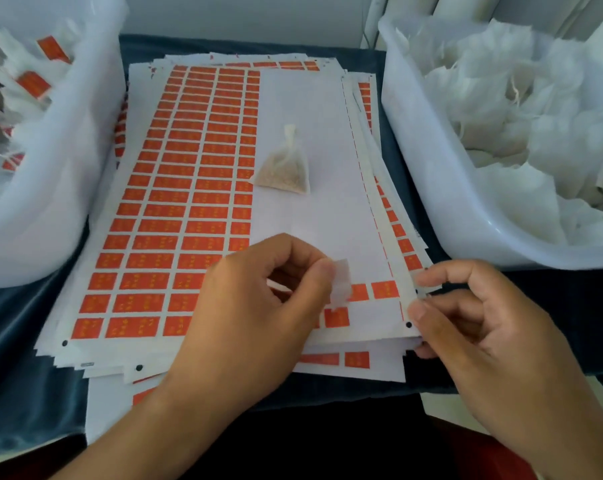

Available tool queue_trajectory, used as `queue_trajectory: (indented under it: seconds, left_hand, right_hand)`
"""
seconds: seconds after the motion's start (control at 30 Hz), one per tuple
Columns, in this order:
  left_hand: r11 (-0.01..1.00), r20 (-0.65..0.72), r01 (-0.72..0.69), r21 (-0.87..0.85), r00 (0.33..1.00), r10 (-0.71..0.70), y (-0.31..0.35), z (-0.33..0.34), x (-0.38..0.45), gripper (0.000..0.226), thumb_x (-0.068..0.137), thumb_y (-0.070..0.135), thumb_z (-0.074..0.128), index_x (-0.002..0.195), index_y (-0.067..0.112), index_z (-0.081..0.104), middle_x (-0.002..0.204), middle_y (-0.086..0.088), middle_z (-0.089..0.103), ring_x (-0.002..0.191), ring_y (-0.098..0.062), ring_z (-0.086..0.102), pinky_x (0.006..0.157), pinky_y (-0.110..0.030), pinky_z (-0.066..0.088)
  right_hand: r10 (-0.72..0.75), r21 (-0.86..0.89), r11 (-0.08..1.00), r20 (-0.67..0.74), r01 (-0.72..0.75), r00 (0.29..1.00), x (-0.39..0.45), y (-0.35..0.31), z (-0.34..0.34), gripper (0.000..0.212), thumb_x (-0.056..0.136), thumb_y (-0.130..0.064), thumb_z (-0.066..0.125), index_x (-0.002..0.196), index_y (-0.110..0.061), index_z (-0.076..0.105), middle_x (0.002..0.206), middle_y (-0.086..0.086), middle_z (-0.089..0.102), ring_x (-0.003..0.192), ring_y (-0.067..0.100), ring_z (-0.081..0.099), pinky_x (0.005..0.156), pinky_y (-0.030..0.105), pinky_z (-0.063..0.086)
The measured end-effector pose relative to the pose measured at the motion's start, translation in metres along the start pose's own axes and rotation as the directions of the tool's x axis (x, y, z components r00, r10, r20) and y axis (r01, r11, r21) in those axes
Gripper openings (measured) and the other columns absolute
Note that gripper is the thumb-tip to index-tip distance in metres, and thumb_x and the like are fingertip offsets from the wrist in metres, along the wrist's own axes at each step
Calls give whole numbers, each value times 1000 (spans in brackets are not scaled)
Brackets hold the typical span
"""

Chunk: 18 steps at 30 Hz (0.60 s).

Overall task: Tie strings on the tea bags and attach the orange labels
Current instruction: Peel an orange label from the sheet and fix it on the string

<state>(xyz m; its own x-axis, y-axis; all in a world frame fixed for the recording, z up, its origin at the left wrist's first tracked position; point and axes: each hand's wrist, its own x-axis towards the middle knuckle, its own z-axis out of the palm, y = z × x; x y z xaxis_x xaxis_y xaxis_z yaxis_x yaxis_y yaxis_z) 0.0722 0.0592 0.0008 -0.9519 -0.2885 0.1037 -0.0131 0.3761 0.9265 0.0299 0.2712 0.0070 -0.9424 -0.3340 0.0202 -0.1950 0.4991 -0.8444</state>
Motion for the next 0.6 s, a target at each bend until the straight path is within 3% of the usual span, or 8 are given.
queue_trajectory:
  seconds: [0.1,0.13,0.2,0.23,0.3,0.37,0.47,0.6]
  left_hand:
    - [990,-95,-110,85,988,118,5,-11,6,17,89,47,63,79,34,69,76,21,69,74,-1,67,57,-9,50]
    - [969,-113,-173,179,974,195,6,-16,9,19,92,48,62,80,35,67,75,21,68,75,-1,67,58,-9,51]
    - [860,-95,-315,401,920,380,8,-27,16,17,98,41,63,85,32,68,79,22,67,70,-3,64,58,-10,51]
    - [781,-60,-380,495,882,468,8,-32,20,15,97,35,65,88,27,71,83,16,69,69,-4,62,59,-11,50]
    - [624,24,-486,612,800,599,5,-41,28,13,96,27,67,89,18,74,85,5,71,72,-9,61,60,-23,51]
    - [517,81,-528,674,748,659,4,-49,36,13,97,22,68,89,14,75,82,1,70,70,-15,62,56,-30,52]
    - [464,112,-535,706,732,672,4,-59,47,12,97,20,68,89,14,75,81,0,69,68,-16,62,55,-30,52]
    - [441,149,-539,718,738,658,2,-65,60,10,97,21,68,96,16,76,86,1,71,72,-15,63,55,-31,55]
  right_hand:
    - [-167,-488,866,-68,114,984,1,-11,-3,25,91,-46,60,114,-39,62,94,-20,67,74,-3,65,56,12,49]
    - [-231,-547,823,-74,154,970,2,-17,-2,28,95,-48,59,117,-33,64,95,-19,62,72,-2,62,56,12,47]
    - [-342,-466,839,-53,280,938,5,-34,4,30,93,-53,56,116,-36,65,91,-18,62,73,-1,62,59,8,48]
    - [-342,-316,894,-18,319,940,10,-46,7,28,91,-55,55,114,-42,65,89,-17,65,71,-1,65,57,8,48]
    - [-231,-11,972,147,235,962,32,-67,17,25,91,-63,54,110,-50,63,91,-17,70,68,2,70,57,15,53]
    - [-164,40,987,272,159,948,59,-76,26,26,92,-64,51,105,-46,63,91,-18,73,71,5,72,61,22,55]
    - [-156,109,985,259,132,953,92,-83,35,19,96,-47,54,97,-33,68,87,-16,75,70,8,72,60,20,55]
    - [-150,163,981,289,106,945,118,-82,42,15,101,-40,56,97,-33,70,86,-13,76,71,10,73,60,17,55]
